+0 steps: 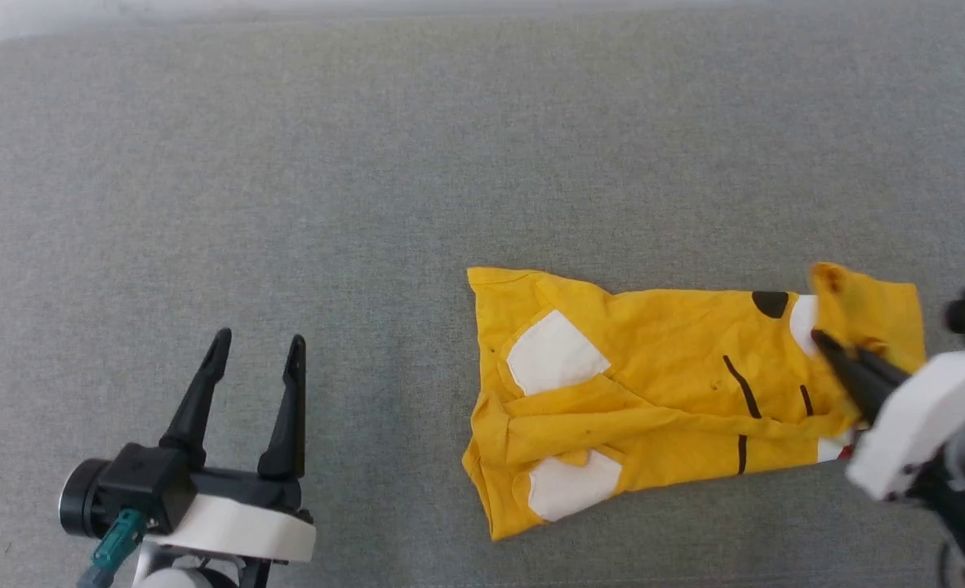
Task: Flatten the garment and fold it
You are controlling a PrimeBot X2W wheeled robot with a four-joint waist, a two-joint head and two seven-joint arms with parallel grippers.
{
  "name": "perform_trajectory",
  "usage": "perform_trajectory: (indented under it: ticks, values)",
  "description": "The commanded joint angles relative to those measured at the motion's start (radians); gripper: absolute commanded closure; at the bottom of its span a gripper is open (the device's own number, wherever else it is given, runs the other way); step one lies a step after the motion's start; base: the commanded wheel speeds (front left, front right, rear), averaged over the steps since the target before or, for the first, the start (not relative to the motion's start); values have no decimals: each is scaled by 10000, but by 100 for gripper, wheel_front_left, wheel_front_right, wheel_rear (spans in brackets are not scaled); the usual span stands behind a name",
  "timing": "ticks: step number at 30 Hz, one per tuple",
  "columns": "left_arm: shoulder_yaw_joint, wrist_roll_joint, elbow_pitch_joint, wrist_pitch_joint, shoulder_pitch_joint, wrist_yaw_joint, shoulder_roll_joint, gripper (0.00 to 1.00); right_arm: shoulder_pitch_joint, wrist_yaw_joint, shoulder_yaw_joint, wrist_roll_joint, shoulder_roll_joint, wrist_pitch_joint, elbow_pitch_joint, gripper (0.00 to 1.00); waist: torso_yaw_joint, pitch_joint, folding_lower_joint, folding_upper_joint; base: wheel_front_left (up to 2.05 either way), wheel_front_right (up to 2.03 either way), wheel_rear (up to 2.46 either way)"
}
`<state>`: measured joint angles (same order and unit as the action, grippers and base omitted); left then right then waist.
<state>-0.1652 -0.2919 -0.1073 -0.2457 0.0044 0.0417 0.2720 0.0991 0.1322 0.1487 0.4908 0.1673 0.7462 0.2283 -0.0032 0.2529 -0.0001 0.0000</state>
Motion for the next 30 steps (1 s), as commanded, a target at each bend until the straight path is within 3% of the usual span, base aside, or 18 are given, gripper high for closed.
perform_trajectory:
  ticks: [1,6,11,26,28,30]
  values:
    - [2,-40,44,-31,173,49,-43,0,-17,-15,-407,91,-107,54,212,100,28,-118,1,0,0,0,0]
    - [25,-125,-6,-34,234,67,-21,0,510,-15,-1975,201,-387,-10,282,100,114,-196,1,0,0,0,0]
    - [-69,-138,-61,-18,135,67,-51,0,1371,-15,-3237,195,-689,-239,-503,100,297,-48,1,0,0,0,0]
    - [-467,-194,402,-107,-675,-203,-429,0,3172,-15,-4893,-500,-1078,-901,-4024,99,1227,705,1,0,0,0,0]
    - [-505,-188,481,-118,-765,-236,-487,0,3286,-15,-5044,-591,-1101,-919,-4475,93,1317,749,1,0,0,0,0]
    - [-549,-186,563,-127,-853,-278,-544,0,3377,-15,-5124,-787,-1119,-894,-4916,71,1397,779,1,0,0,0,0]
